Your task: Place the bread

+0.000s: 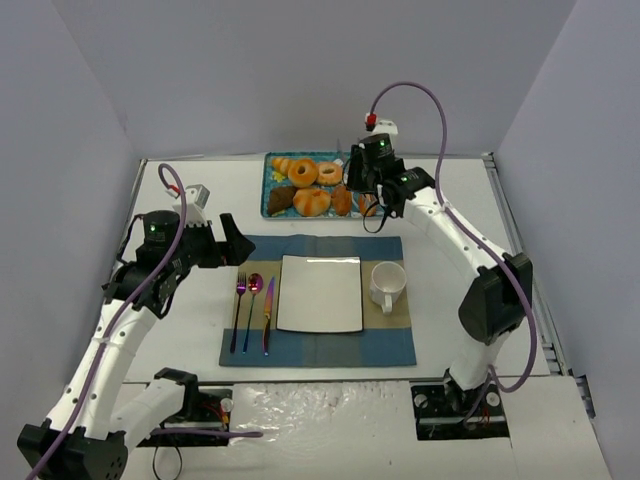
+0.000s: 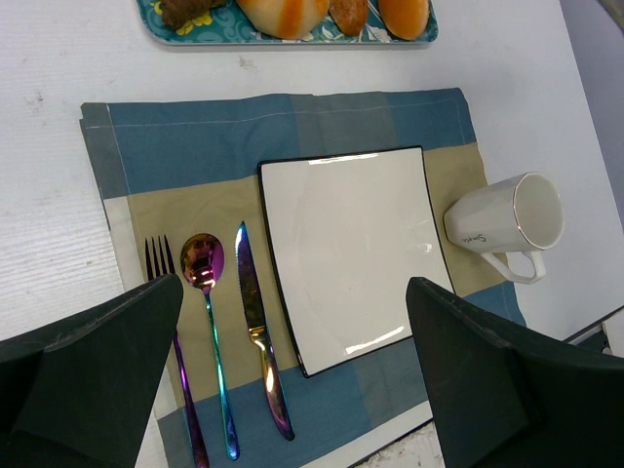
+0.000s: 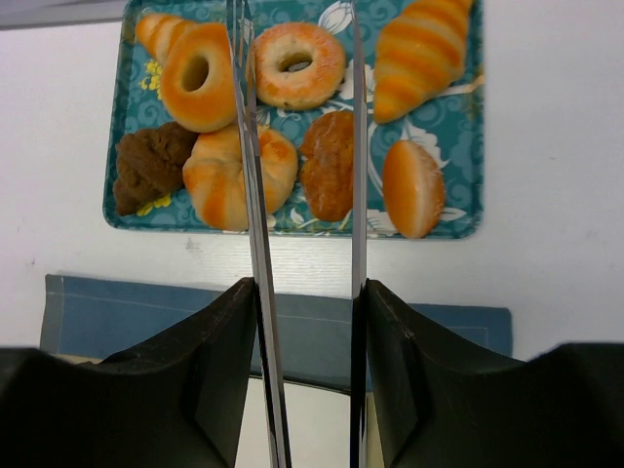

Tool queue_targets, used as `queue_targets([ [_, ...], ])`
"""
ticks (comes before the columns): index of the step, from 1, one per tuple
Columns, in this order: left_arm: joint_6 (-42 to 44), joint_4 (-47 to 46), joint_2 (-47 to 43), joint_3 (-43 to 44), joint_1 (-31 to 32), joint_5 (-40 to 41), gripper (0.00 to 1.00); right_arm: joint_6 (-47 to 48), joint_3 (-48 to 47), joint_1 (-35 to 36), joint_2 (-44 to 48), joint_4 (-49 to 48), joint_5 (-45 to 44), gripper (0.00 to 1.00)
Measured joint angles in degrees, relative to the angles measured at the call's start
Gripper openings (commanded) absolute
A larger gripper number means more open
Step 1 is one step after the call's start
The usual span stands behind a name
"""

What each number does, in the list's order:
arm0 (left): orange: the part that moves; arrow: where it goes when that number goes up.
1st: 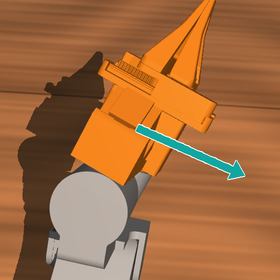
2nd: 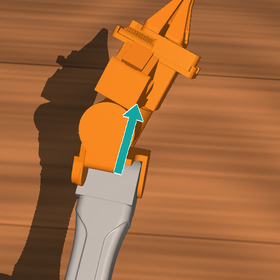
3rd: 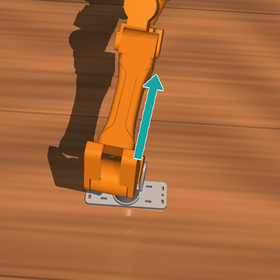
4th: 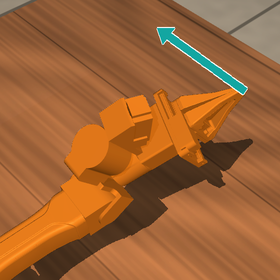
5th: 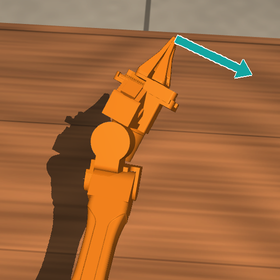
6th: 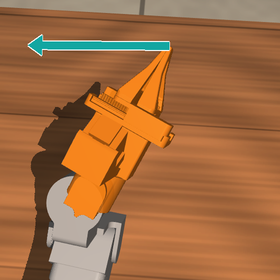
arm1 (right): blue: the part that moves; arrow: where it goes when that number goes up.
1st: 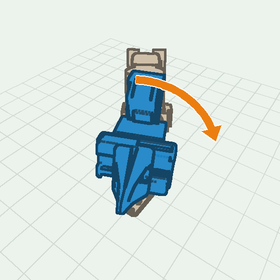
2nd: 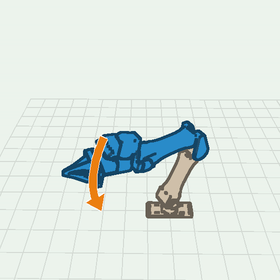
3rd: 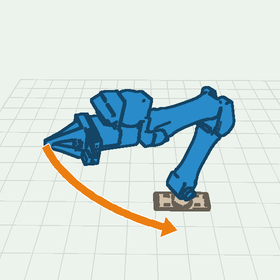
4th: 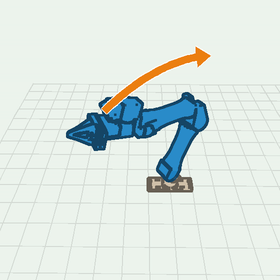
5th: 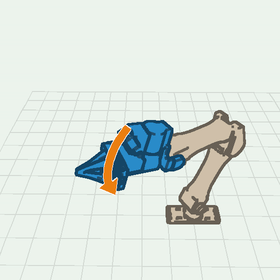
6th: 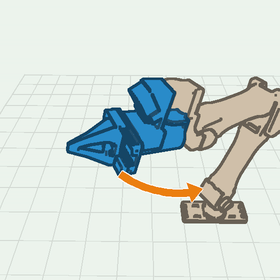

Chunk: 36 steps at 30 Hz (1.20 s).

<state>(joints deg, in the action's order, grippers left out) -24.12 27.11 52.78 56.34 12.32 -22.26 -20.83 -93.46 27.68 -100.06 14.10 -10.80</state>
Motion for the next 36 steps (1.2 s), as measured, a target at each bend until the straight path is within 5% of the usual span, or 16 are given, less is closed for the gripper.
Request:
queue_targets([
  [15,0.01,0.0,-0.01,0.0,0.0,0.0,0.97,-4.02,-8.85,2.48,-15.34,-0.5,8.23,0.39],
  [36,0.02,0.0,-0.01,0.0,0.0,0.0,0.97,-6.31,-10.24,3.81,-18.65,-2.42,10.61,0.39],
])
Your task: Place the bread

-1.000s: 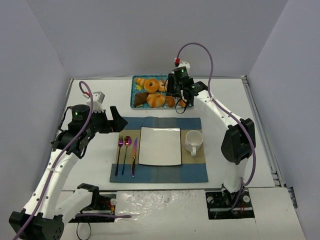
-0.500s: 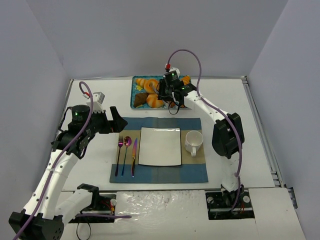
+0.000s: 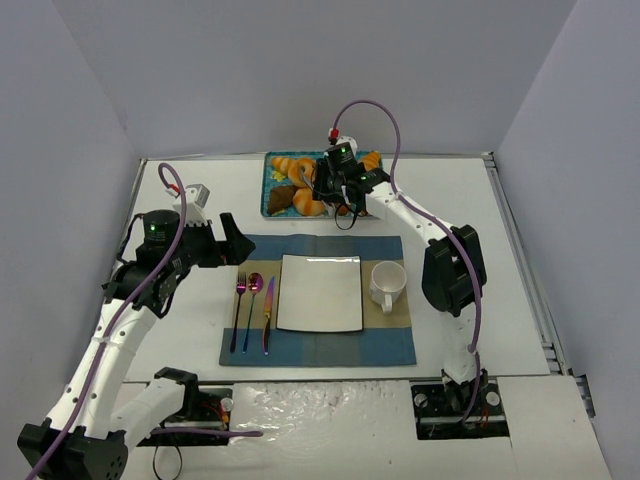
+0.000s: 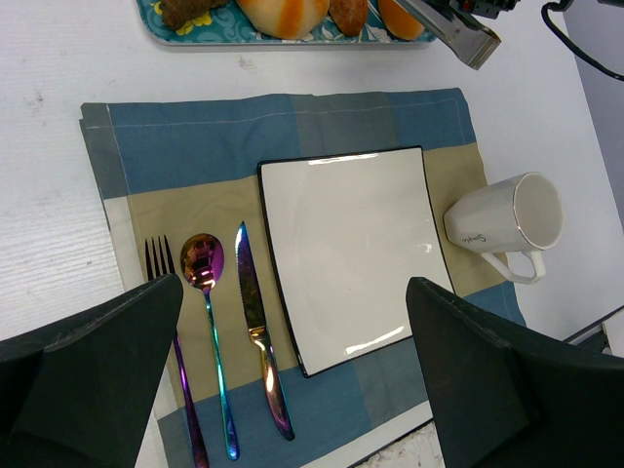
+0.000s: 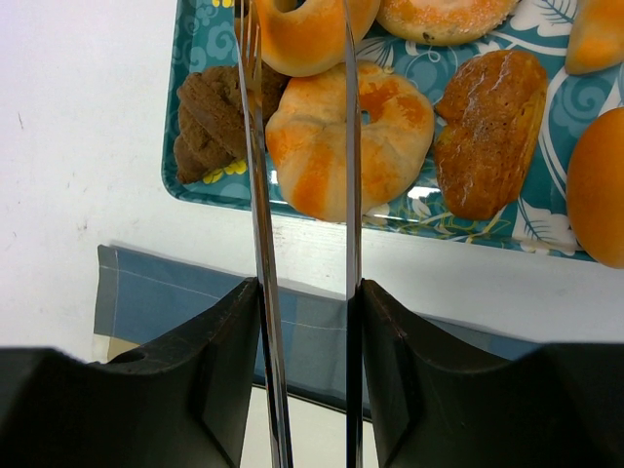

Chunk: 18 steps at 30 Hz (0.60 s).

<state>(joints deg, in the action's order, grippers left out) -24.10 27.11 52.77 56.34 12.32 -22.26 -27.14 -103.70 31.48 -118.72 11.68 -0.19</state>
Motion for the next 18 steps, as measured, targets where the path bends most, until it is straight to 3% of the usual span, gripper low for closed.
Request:
queue_targets([
  [18,0.0,0.0,0.0,0.0,0.0,0.0,0.97,-0.81,-1.21,-0.66,-0.14,-0.15,-1.94,0.45],
])
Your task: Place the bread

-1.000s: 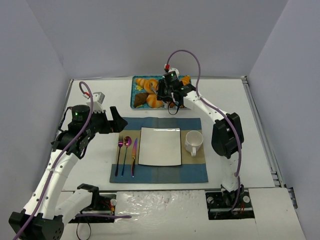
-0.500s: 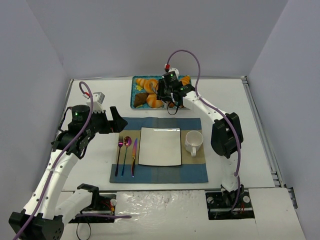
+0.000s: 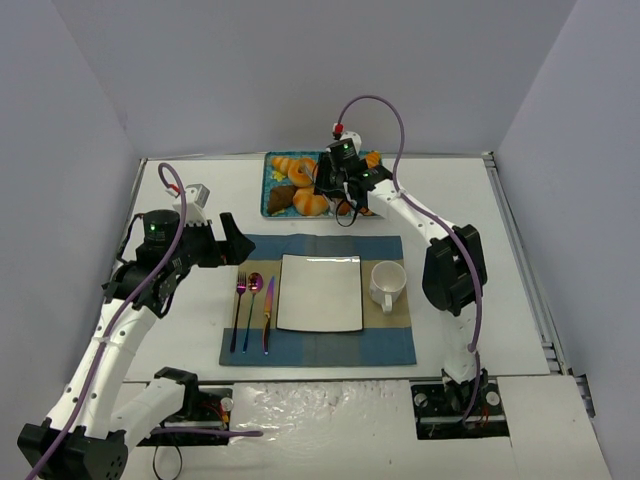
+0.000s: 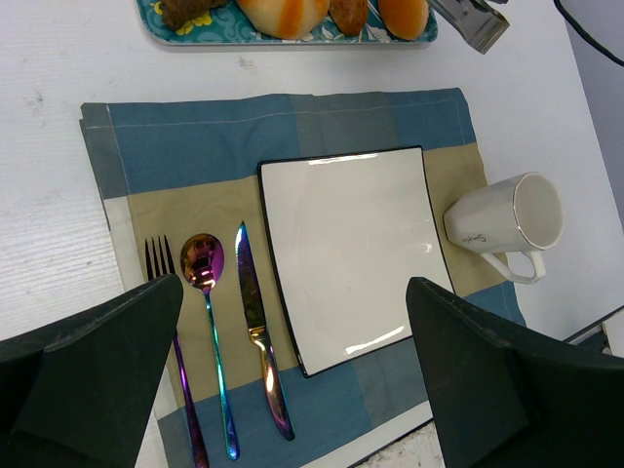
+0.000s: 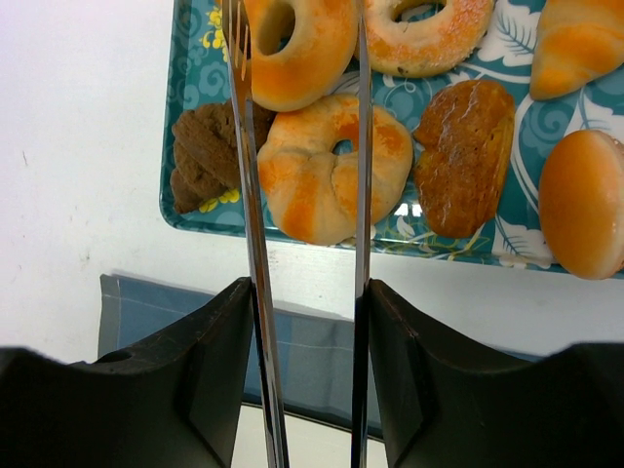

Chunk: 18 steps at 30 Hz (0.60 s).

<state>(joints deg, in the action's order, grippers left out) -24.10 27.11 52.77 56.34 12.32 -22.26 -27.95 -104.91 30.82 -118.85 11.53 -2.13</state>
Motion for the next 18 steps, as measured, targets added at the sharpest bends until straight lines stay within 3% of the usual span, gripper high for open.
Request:
queue_targets([
  [18,0.0,0.0,0.0,0.0,0.0,0.0,0.97,-1.4,-1.5,-1.65,-3.97,-0.69,1.63,0.46],
])
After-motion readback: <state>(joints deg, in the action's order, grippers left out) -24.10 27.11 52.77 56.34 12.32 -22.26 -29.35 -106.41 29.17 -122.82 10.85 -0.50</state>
